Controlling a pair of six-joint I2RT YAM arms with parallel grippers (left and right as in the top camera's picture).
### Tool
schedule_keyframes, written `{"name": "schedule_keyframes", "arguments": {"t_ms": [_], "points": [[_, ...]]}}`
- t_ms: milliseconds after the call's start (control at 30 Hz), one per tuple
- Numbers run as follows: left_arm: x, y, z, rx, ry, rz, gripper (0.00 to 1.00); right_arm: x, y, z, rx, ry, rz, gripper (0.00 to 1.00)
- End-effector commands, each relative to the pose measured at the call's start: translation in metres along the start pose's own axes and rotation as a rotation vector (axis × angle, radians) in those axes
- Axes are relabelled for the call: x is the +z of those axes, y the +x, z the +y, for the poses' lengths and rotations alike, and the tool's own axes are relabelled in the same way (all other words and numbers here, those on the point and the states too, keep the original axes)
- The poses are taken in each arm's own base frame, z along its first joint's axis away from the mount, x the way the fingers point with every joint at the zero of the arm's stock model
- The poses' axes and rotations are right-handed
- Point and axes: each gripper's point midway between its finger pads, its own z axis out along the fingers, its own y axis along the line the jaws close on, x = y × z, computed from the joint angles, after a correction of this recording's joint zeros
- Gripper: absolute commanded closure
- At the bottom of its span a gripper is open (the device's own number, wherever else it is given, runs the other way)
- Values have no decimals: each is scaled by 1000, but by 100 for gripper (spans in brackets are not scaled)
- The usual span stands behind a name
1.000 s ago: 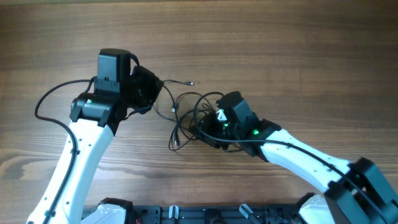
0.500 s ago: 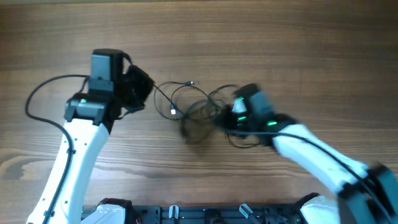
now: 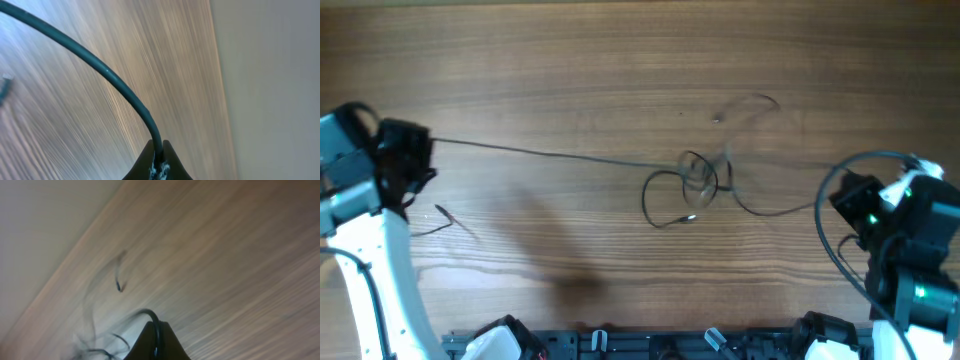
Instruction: Untangle cables
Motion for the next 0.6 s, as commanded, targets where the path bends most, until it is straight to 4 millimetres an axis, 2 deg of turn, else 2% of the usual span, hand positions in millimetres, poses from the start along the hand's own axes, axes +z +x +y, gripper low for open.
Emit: {"name": "schedule_keyframes", "arguments": {"t_ms": [0, 67, 167, 233, 300, 333, 433, 500, 567], "points": [[-14, -37, 17, -41, -21, -105, 96, -13, -19, -41, 81, 195, -118, 95], [-19, -51, 29, -78, -36, -138, 96, -13, -17, -46, 105, 212, -101, 95], [-22, -60, 38, -110, -49, -160, 96, -10, -14, -49, 104, 227, -83, 96], [-20, -57, 35, -112, -28, -133, 96, -6, -11, -49, 106, 228, -61, 95], [-15, -43, 20, -98, 38, -54, 96, 0, -3, -40, 106, 172, -4, 95], [-12, -35, 10, -76, 82, -9, 96, 3, 2, -31, 98, 125, 34, 95], [-7, 3, -44, 131, 318, 162, 96, 13, 14, 10, -41, -111, 154, 95], [-13, 40, -83, 317, 515, 285, 96, 16, 22, 30, -88, -235, 216, 95], [-23, 79, -110, 451, 669, 402, 96, 21, 32, 42, -108, -308, 283, 95]]}}
